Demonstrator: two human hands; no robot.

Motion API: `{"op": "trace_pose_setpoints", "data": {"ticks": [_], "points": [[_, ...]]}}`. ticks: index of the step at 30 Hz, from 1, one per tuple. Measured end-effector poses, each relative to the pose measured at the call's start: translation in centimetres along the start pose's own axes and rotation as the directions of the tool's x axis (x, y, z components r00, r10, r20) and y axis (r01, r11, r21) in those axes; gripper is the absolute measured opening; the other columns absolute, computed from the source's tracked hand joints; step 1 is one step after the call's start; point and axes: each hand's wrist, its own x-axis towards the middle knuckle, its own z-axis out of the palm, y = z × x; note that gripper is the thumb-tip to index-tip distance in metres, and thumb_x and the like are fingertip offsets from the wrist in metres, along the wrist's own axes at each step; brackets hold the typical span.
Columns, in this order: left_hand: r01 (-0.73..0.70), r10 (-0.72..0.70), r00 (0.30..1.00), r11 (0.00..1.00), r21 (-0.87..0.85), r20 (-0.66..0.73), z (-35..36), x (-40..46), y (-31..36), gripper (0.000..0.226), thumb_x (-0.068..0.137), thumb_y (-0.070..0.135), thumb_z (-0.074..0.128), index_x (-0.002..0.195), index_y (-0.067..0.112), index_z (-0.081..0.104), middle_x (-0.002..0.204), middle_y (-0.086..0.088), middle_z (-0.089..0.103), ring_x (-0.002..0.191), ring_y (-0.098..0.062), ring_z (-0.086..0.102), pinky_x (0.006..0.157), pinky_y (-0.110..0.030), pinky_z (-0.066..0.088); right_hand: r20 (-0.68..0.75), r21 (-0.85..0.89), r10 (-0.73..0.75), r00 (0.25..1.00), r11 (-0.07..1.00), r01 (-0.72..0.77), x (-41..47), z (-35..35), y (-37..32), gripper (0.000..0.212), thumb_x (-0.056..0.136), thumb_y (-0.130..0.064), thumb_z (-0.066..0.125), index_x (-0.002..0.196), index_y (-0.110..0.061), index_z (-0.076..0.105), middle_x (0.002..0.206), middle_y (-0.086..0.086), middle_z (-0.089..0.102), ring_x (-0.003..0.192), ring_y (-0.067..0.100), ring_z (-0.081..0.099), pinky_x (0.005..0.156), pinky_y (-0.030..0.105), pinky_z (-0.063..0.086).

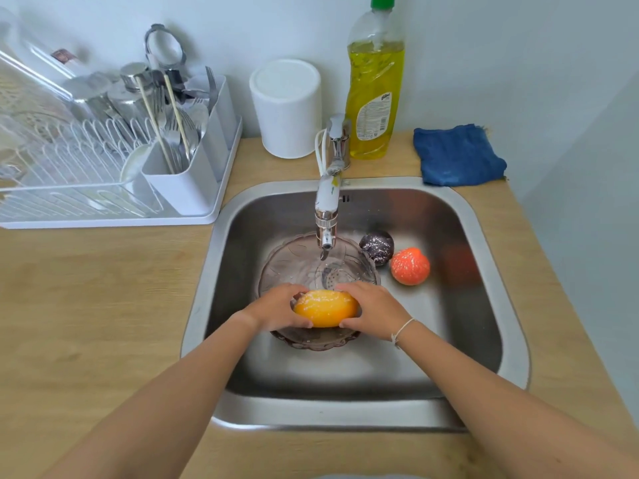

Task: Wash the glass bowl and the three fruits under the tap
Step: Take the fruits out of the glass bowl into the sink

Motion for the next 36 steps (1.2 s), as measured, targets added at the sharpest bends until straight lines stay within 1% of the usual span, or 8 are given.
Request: {"op": "trace_pose_setpoints", "data": {"ticks": [3,6,11,16,20,28,32,36], "points": [[-0.047,0.046,0.999,0.998,-0.039,-0.025,-0.4,0.3,1.2,0.073,0.071,0.028,0.080,0.135,0.022,0.045,0.122,-0.002,0.052,0.094,-0.014,0.054,0.075,-0.020,0.043,-0.066,0.037,0.006,0.998,0.999,-0.003,-0.7,-1.3,0.6,0.072,0.074,-0.037,0.070,0.137,-0.024,0.038,0.139,0.001,0.045,0.126,0.020,0.042,0.104,0.033,0.032],[-0.128,0.126,0.991,0.991,-0.048,-0.044,-0.6,0.8,3.7,0.072,0.070,0.026,0.080,0.133,0.022,0.046,0.116,0.001,0.053,0.090,-0.012,0.055,0.075,-0.019,0.043,-0.141,0.053,0.033,0.989,0.998,-0.026,-2.2,-2.9,1.6,0.073,0.074,-0.034,0.072,0.137,-0.021,0.040,0.137,0.003,0.046,0.126,0.020,0.043,0.104,0.031,0.032],[-0.281,0.287,0.956,0.955,0.091,-0.058,0.8,2.0,8.2,0.067,0.071,0.033,0.078,0.130,0.021,0.049,0.114,0.001,0.053,0.093,-0.011,0.049,0.074,-0.018,0.036,-0.212,0.076,0.151,0.965,0.988,-0.138,-5.8,-4.8,4.0,0.073,0.072,-0.030,0.075,0.136,-0.018,0.042,0.139,0.004,0.045,0.127,0.021,0.042,0.105,0.030,0.031],[-0.320,0.324,0.946,0.938,0.134,-0.005,3.2,2.2,10.6,0.066,0.072,0.033,0.076,0.130,0.020,0.047,0.122,-0.005,0.052,0.107,-0.018,0.049,0.086,-0.023,0.036,-0.130,0.037,0.270,0.954,0.963,-0.268,-7.6,-5.3,5.2,0.073,0.072,-0.026,0.073,0.136,-0.017,0.041,0.137,0.006,0.043,0.123,0.024,0.046,0.103,0.034,0.037],[-0.316,0.319,0.948,0.940,0.127,-0.003,4.5,1.7,10.7,0.066,0.073,0.032,0.077,0.130,0.017,0.048,0.121,-0.009,0.051,0.109,-0.020,0.049,0.084,-0.022,0.035,-0.044,0.001,0.313,0.949,0.950,-0.314,-7.6,-5.5,5.0,0.066,0.070,-0.019,0.072,0.130,-0.017,0.046,0.131,0.009,0.046,0.117,0.027,0.051,0.098,0.035,0.042],[-0.259,0.262,0.965,0.957,0.127,-0.009,7.1,0.7,10.3,0.063,0.072,0.031,0.076,0.126,0.013,0.050,0.121,-0.011,0.052,0.111,-0.025,0.051,0.084,-0.025,0.037,0.069,-0.141,0.306,0.949,0.945,-0.295,-7.0,-5.2,5.5,0.062,0.068,-0.015,0.073,0.125,-0.018,0.048,0.128,0.008,0.049,0.112,0.029,0.054,0.092,0.038,0.045],[-0.223,0.228,0.974,0.962,0.155,-0.014,8.1,0.2,10.5,0.062,0.077,0.026,0.072,0.131,0.010,0.044,0.126,-0.014,0.046,0.116,-0.029,0.048,0.095,-0.031,0.038,0.112,-0.199,0.287,0.951,0.945,-0.261,-6.3,-4.8,6.1,0.059,0.071,-0.012,0.070,0.125,-0.017,0.046,0.130,0.008,0.048,0.114,0.030,0.053,0.091,0.039,0.045],[-0.185,0.201,0.979,0.954,0.234,-0.046,9.1,0.0,10.9,0.054,0.080,0.026,0.067,0.125,0.007,0.046,0.125,-0.014,0.043,0.113,-0.031,0.049,0.091,-0.034,0.040,0.142,-0.231,0.264,0.954,0.946,-0.228,-5.8,-4.6,6.7,0.056,0.075,-0.009,0.064,0.127,-0.017,0.045,0.133,0.009,0.045,0.117,0.031,0.051,0.093,0.041,0.044]]}}
